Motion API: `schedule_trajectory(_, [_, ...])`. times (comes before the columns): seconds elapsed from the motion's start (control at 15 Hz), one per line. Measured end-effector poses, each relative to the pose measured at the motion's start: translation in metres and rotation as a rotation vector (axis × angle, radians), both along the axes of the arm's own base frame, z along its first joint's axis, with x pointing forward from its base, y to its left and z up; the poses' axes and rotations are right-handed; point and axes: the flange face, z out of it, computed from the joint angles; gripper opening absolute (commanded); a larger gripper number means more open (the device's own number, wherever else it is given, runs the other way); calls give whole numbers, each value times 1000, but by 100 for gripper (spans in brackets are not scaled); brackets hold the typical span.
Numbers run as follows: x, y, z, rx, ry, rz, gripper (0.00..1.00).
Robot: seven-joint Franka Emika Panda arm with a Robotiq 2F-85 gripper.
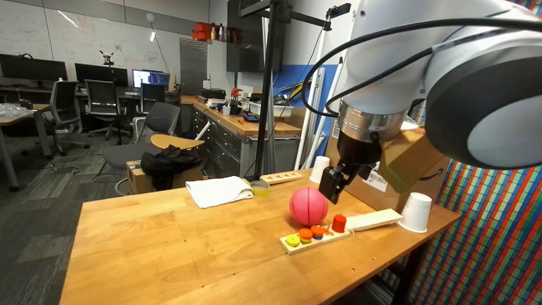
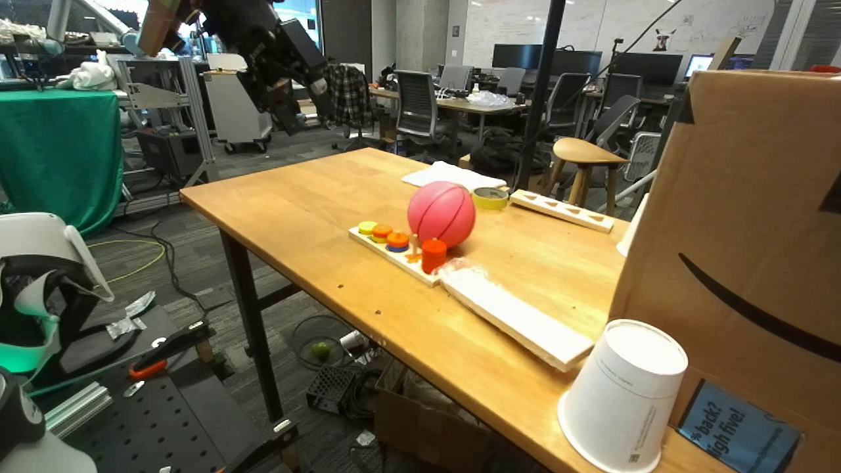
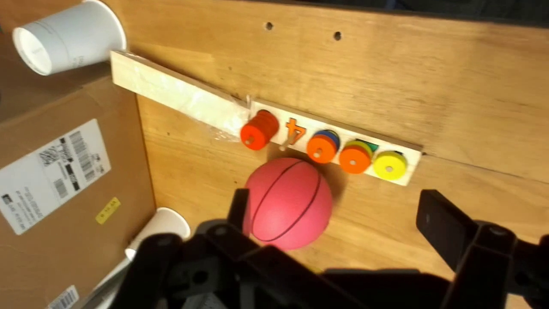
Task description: Push the ball toy forward.
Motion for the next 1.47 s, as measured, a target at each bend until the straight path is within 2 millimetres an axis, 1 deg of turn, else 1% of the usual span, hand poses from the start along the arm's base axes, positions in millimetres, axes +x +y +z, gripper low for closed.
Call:
schedule_trajectory(0.13, [-4,8,-1,74,-18,73,100])
schedule_trajectory(0.27, [-2,14,-3,130,-26,132,100])
schedule_trajectory(0.47, [6,18,-10,189,-10,184,100])
schedule_trajectory(0.6, [16,23,-17,207,9,216,100])
schedule_trajectory(0.8, [40,31,-29,215,51,255,100])
schedule_trajectory(1.13, [96,45,-51,224,132,290,100])
schedule_trajectory(1.33, [124,44,-71,231,191,281,100])
schedule_trajectory(1.47, [138,38,-83,239,240,256,100])
